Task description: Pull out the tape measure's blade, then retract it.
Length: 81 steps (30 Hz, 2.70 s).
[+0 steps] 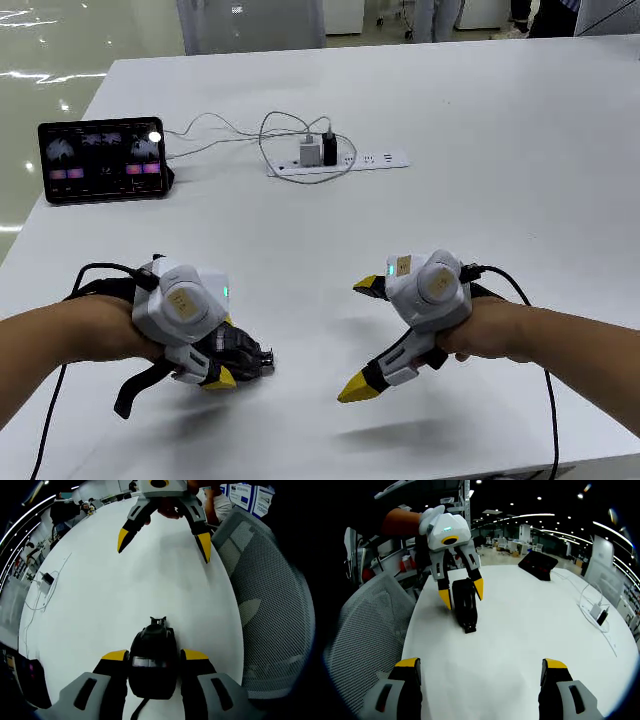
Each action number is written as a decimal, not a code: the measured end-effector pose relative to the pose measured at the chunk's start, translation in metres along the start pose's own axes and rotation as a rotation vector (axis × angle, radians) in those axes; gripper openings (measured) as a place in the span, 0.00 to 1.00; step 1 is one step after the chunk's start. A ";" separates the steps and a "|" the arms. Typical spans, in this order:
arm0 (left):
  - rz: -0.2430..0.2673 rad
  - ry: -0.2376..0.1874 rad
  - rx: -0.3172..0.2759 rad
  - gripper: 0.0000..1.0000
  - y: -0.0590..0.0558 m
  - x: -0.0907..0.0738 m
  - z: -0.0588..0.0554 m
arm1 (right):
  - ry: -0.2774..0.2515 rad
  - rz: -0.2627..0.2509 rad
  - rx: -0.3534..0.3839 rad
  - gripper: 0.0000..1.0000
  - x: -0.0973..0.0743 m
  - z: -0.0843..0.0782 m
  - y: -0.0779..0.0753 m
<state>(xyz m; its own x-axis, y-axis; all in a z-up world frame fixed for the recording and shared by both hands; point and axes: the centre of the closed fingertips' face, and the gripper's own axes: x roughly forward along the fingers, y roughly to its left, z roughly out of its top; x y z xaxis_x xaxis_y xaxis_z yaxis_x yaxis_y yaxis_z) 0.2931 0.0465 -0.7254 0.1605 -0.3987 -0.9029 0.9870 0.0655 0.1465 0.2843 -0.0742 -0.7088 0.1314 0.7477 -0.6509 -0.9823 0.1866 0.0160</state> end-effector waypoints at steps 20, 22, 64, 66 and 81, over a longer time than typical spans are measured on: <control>0.024 0.030 -0.025 0.32 0.000 0.002 0.000 | 0.031 0.019 0.013 0.99 0.042 0.002 -0.003; 0.026 0.026 -0.027 0.32 0.000 0.002 0.001 | 0.038 0.023 0.011 0.99 0.046 0.004 -0.003; 0.025 -0.019 -0.043 0.32 0.001 0.003 0.001 | 0.073 0.117 -0.160 0.21 0.096 0.030 0.013; 0.025 -0.022 -0.043 0.32 0.001 0.003 0.001 | 0.077 0.131 -0.174 0.19 0.098 0.031 0.016; 0.023 -0.041 -0.050 0.32 0.002 0.001 0.000 | 0.124 0.171 -0.207 0.09 0.100 0.026 0.019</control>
<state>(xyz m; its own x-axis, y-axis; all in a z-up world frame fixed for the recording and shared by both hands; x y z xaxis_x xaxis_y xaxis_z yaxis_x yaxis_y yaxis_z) 0.2949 0.0459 -0.7265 0.1844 -0.4339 -0.8819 0.9819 0.1207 0.1459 0.2818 0.0204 -0.7537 -0.0433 0.6711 -0.7401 -0.9968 -0.0788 -0.0130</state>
